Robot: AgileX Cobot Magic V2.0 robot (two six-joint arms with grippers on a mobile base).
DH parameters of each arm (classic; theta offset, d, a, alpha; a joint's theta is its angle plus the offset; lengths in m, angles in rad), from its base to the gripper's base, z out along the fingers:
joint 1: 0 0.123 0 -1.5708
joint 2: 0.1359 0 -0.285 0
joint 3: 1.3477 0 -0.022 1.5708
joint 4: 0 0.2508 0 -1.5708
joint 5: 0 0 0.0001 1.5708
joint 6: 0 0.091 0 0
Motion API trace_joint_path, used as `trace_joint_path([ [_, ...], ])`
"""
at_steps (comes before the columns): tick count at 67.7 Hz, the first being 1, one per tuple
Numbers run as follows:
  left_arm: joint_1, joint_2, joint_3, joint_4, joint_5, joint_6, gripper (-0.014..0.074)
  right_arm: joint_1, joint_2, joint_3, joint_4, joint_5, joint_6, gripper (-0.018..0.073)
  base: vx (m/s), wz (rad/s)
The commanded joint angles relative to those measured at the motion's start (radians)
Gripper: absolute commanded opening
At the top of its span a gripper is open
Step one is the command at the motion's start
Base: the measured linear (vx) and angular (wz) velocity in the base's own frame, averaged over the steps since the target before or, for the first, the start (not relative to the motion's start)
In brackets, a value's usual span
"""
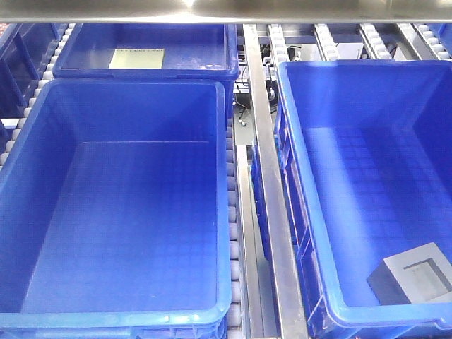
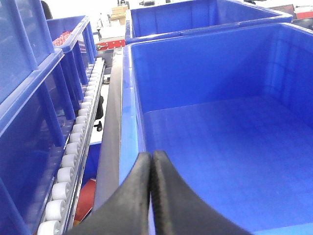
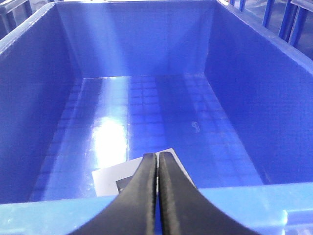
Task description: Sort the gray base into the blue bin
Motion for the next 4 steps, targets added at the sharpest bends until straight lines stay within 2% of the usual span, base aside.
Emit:
trace_joint_path([
  [1, 0.002, -0.014, -0.02, 0.0, -0.075, -0.01, -0.0003, -0.005, -0.009, 0.002, -0.008, -0.068, -0.012, -0.0005, 0.0, 0.0],
  [4, 0.002, -0.014, -0.02, 0.0, -0.075, -0.01, -0.0003, -0.005, -0.009, 0.002, -0.008, -0.068, -0.012, -0.0005, 0.0, 0.0],
])
